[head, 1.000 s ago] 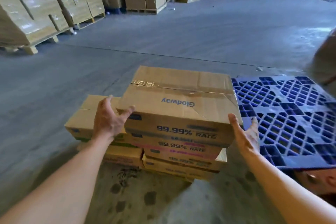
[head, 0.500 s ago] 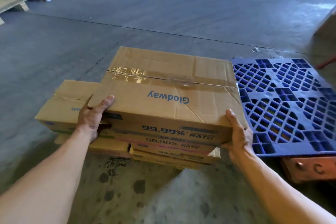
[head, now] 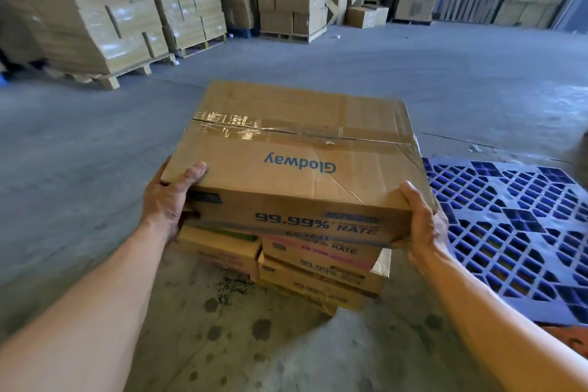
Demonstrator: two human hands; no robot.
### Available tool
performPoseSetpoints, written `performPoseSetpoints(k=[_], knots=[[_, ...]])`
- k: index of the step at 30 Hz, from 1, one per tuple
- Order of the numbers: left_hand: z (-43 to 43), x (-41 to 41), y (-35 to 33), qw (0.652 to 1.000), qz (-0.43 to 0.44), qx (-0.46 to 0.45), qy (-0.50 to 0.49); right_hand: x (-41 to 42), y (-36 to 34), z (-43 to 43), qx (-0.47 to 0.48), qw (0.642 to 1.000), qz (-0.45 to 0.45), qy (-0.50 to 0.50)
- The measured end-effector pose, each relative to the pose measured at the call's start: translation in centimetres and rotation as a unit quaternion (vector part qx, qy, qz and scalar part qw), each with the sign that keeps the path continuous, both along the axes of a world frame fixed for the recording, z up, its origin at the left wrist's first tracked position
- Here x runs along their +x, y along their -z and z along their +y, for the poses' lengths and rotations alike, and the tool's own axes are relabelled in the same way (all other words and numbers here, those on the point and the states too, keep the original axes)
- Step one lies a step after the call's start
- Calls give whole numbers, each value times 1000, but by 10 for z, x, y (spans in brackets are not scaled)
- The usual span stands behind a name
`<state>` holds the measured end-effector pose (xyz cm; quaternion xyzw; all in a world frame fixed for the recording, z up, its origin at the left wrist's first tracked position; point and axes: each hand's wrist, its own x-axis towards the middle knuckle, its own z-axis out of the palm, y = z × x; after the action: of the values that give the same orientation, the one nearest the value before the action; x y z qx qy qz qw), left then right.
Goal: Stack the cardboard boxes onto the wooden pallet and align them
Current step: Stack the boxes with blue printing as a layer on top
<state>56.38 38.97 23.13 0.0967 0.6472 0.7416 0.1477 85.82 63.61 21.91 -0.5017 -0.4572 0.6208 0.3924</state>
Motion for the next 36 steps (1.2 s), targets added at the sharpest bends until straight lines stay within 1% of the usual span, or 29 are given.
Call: performPoseSetpoints(k=[4, 8, 10, 12, 15, 18, 21, 25, 27, 30, 34, 36], knots=[[-106, 51, -31, 998, 0, 12, -63, 21, -37, -68, 37, 996, 11, -74], [-214, 105, -60, 991, -18, -9, -131, 24, -74, -134, 17, 988, 42, -145], [-266, 132, -72, 984, -23, -7, -177, 17, -91, -169, 21, 979, 47, -199], [-316, 166, -84, 971, -26, 6, -237, 5, -100, -205, 0, 964, 64, -257], [-388, 213, -88, 949, -21, 2, -314, -8, -106, -256, 14, 940, 74, -332], [-456, 277, -84, 913, -40, 7, -407, -16, -99, -313, 17, 909, 75, -409], [-501, 358, -80, 858, -45, -12, -512, -6, -81, -373, -4, 869, 80, -488], [-551, 456, -53, 792, -71, -11, -606, 23, -46, -452, -28, 817, 60, -573], [-580, 505, -34, 760, -91, -4, -643, 45, -24, -494, -35, 789, 42, -612], [-630, 571, 0, 727, -125, 16, -675, 84, 12, -550, -47, 746, 20, -664], [-707, 644, 53, 668, -173, 41, -722, 143, 70, -620, -63, 701, -35, -710], [-744, 676, 86, 636, -208, 61, -740, 180, 103, -649, -59, 670, -78, -736]])
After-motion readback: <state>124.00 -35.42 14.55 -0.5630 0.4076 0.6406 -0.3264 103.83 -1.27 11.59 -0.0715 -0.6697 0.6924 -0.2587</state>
